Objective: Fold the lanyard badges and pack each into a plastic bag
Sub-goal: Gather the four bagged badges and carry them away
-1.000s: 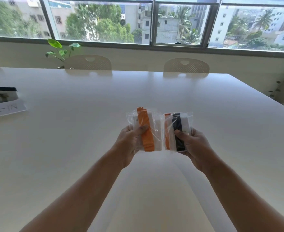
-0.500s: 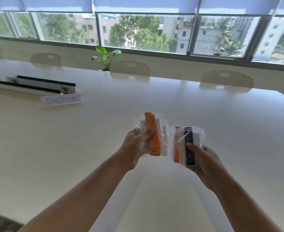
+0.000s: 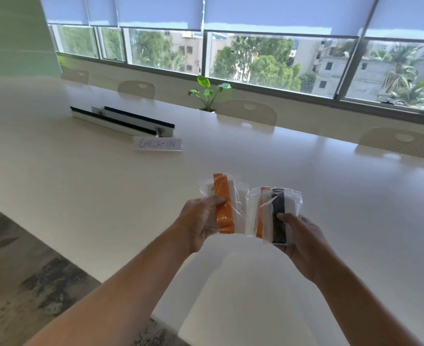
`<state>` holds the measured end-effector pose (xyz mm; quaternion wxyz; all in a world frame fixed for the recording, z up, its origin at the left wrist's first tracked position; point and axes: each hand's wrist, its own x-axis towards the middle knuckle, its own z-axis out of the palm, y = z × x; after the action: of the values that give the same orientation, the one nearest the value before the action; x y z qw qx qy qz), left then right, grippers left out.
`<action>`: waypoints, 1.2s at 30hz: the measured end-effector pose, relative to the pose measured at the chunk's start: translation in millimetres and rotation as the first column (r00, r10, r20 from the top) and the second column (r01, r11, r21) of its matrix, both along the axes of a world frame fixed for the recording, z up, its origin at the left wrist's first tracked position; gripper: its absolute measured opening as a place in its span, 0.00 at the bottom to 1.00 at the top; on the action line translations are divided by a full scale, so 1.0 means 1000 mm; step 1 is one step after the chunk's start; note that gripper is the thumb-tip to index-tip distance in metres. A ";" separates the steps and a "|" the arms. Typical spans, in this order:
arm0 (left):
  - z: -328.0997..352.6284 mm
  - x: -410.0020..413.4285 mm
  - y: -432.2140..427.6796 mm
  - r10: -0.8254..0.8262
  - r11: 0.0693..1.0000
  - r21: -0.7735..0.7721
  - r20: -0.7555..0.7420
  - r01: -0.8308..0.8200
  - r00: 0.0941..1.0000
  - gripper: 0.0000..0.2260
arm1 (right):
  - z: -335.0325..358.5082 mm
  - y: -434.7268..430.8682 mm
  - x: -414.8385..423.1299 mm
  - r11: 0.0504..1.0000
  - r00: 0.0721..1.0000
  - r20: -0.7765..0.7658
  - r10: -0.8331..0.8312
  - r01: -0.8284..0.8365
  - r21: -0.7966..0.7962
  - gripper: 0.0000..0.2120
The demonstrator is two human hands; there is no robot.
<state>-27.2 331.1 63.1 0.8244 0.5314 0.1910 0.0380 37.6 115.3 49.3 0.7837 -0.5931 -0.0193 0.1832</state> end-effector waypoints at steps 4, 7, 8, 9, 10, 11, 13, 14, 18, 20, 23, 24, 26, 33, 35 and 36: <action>-0.002 0.009 0.058 0.029 1.000 0.003 0.017 -0.029 0.999 0.13 | 0.005 0.062 0.014 1.000 1.000 0.024 0.007 -0.007 0.017 0.07; -0.003 0.023 0.108 0.019 1.000 -0.002 -0.003 -0.019 1.000 0.15 | 0.004 0.118 0.025 1.000 0.999 0.041 -0.026 0.027 -0.007 0.06; -0.003 0.028 0.125 0.011 1.000 -0.002 -0.013 -0.011 1.000 0.15 | 0.002 0.137 0.029 0.999 0.998 0.043 -0.045 0.046 -0.014 0.05; -0.003 0.034 0.143 0.004 1.000 0.004 -0.023 -0.004 1.000 0.15 | 0.000 0.155 0.034 0.998 0.997 0.046 -0.065 0.066 -0.015 0.05; -0.004 0.040 0.161 0.005 1.000 0.018 -0.032 -0.004 0.999 0.15 | -0.003 0.173 0.038 0.996 0.995 0.046 -0.087 0.088 -0.017 0.04; -0.004 0.045 0.179 0.015 0.999 0.037 -0.040 -0.013 0.999 0.15 | -0.007 0.191 0.041 0.994 0.993 0.042 -0.109 0.110 -0.026 0.04; -0.004 0.055 0.212 0.066 0.994 0.095 -0.055 -0.060 0.996 0.14 | -0.012 0.222 0.047 0.987 0.988 0.039 -0.149 0.152 -0.060 0.03; -0.005 0.060 0.228 0.092 0.989 0.124 -0.065 -0.084 0.994 0.15 | -0.014 0.235 0.051 0.984 0.986 0.034 -0.164 0.166 -0.070 0.03; -0.012 0.079 0.274 0.113 0.981 0.171 -0.135 -0.089 0.984 0.15 | -0.023 0.275 0.071 0.979 0.983 0.010 -0.183 0.183 -0.084 0.04; -0.017 0.090 0.291 0.113 0.976 0.205 -0.165 -0.078 0.980 0.15 | -0.026 0.290 0.085 0.980 0.987 0.018 -0.160 0.161 -0.114 0.06; -0.021 0.108 0.311 0.138 0.955 0.286 -0.189 -0.080 0.972 0.11 | -0.028 0.306 0.106 0.978 0.986 0.004 -0.167 0.166 -0.123 0.07; -0.022 0.114 0.316 0.147 0.946 0.315 -0.194 -0.080 0.970 0.10 | -0.028 0.310 0.112 0.976 0.985 0.009 -0.171 0.171 -0.137 0.07; -0.023 0.130 0.324 0.164 0.930 0.357 -0.202 -0.084 0.966 0.10 | -0.029 0.319 0.126 0.965 0.986 0.041 -0.162 0.167 -0.202 0.09; -0.031 0.166 0.334 0.217 0.907 0.407 -0.236 -0.106 0.947 0.13 | -0.026 0.353 0.164 0.922 0.990 0.116 -0.078 0.116 -0.369 0.10; -0.034 0.175 0.335 0.223 0.901 0.420 -0.230 -0.111 0.947 0.13 | -0.026 0.360 0.175 0.913 0.992 0.111 -0.057 0.097 -0.395 0.10; -0.034 0.179 0.336 0.229 0.892 0.438 -0.224 -0.112 0.947 0.12 | -0.027 0.363 0.180 0.908 0.993 0.109 -0.050 0.090 -0.410 0.09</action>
<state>152.2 667.0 28.7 0.6504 0.6772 0.3350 0.0781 217.8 478.5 22.8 0.6445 -0.7541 0.0036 0.1261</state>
